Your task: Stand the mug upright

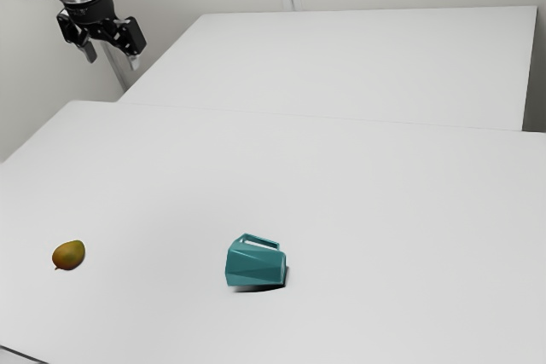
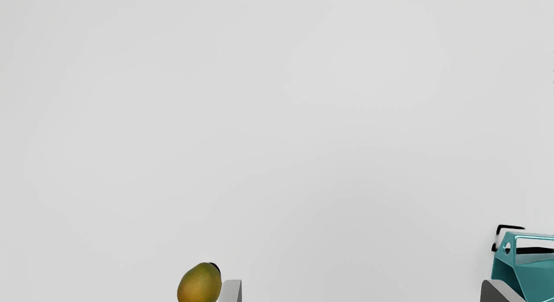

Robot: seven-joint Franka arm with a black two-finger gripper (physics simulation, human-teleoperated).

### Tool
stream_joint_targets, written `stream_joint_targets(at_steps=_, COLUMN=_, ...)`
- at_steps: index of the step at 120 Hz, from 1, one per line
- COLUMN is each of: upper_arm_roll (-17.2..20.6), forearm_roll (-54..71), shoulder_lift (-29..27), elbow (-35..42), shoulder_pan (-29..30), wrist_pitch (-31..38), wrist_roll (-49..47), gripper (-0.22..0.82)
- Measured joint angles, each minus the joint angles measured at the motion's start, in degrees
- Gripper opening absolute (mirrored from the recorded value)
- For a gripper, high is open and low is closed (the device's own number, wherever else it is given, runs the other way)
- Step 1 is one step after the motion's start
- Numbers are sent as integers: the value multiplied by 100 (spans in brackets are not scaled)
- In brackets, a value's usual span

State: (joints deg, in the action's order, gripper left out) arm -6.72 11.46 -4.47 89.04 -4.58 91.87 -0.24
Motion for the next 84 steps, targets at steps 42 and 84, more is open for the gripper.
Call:
stream_joint_targets(at_steps=42, upper_arm_roll=-1, forearm_roll=-32, shoulder_lift=-33, elbow=201, shoulder_pan=1, wrist_pitch=86, wrist_roll=51, gripper=60)
stream_joint_targets(at_steps=84, upper_arm_roll=-568, forearm_roll=-2021, shoulder_lift=-208, elbow=1699, shoulder_pan=84, wrist_pitch=85, wrist_roll=-33, gripper=60)
